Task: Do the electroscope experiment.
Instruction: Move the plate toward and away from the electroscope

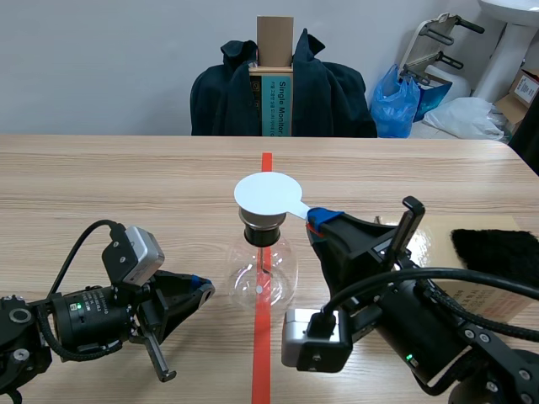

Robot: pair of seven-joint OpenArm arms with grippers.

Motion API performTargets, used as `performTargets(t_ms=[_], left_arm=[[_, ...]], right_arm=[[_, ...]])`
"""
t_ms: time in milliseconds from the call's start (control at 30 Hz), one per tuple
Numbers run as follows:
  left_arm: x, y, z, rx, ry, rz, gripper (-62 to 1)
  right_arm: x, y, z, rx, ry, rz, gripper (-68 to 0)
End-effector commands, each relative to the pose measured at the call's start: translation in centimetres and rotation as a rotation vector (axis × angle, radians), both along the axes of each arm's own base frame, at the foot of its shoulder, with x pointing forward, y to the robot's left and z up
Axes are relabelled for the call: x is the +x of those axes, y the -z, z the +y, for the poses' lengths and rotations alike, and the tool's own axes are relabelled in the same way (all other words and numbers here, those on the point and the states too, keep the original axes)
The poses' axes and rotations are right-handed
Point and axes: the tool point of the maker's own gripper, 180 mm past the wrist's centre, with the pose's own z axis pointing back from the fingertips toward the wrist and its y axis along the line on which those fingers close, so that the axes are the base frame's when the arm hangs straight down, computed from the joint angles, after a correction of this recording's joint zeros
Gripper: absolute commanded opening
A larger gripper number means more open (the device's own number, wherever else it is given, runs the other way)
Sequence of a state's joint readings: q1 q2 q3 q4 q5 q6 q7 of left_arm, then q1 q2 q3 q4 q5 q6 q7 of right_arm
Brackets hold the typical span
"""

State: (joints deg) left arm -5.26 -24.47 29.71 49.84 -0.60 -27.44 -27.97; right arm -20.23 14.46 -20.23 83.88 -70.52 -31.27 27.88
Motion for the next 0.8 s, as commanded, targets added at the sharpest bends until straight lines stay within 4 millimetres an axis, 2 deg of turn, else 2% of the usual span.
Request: performTargets(t_ms=[0,400,767], left_arm=[[0.5,-1.0,-0.3,-0.027,0.000,-0.026,-58.1],[0.5,-1.0,-0.3,-0.027,0.000,-0.026,-58.1],[0.5,-1.0,-0.3,-0.027,0.000,-0.026,-58.1]], right_arm=[[0.3,-0.8,-0.2,0.003,0.003,-0.033,-66.7],[0.7,-0.8,-0.6,0.004,0.034,-0.031,-66.7],[2.7,-0.7,-3.9,0.011,0.245,-0.019,-66.7]])
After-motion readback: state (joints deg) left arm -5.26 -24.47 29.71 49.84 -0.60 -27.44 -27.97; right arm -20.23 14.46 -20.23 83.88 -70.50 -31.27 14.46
